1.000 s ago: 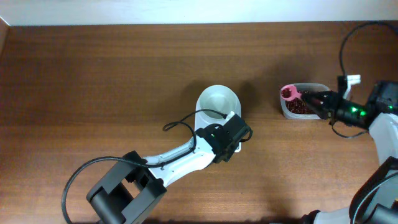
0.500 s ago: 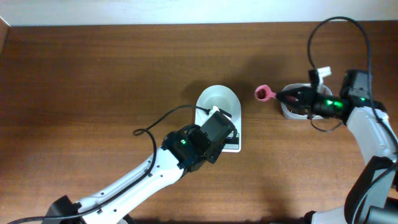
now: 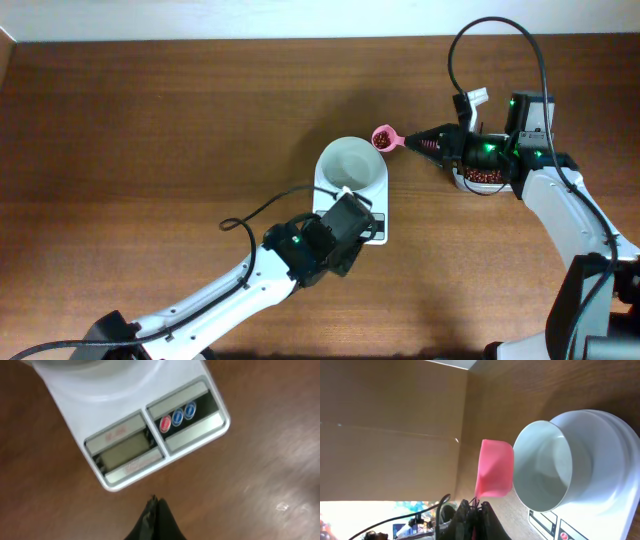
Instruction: Scoop and weigh 50g on scale
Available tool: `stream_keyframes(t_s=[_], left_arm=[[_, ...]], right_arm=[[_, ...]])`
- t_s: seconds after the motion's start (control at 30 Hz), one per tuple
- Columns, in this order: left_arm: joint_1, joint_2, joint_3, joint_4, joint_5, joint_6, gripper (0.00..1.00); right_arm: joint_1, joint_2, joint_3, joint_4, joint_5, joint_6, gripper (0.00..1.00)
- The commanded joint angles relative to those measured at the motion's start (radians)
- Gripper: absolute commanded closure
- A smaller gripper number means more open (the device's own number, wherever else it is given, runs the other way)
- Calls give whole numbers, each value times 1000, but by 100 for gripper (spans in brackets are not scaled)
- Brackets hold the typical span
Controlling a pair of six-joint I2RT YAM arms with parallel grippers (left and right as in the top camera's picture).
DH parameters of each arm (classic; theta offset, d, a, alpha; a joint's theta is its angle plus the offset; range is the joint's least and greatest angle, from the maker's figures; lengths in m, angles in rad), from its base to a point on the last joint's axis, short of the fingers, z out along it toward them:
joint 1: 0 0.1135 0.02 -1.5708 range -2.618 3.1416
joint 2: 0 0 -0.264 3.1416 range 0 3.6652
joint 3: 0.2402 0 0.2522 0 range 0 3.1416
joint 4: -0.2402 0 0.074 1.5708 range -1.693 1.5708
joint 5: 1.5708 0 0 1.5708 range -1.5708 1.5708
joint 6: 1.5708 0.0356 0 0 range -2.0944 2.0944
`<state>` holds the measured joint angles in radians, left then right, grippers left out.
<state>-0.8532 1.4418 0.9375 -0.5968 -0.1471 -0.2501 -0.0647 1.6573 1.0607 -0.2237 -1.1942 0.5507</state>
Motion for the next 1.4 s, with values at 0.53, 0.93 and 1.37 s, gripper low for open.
stream_keyframes(t_s=[0.53, 0.93, 1.37], left_arm=[[-11, 277, -8, 275, -82, 43, 100], [-10, 326, -8, 348, -86, 127, 100], [-6, 333, -8, 370, -97, 140, 100]], right_arm=[[-82, 5, 13, 20, 2, 8, 96], [-82, 5, 13, 19, 2, 8, 96], [-82, 5, 13, 19, 2, 8, 96]])
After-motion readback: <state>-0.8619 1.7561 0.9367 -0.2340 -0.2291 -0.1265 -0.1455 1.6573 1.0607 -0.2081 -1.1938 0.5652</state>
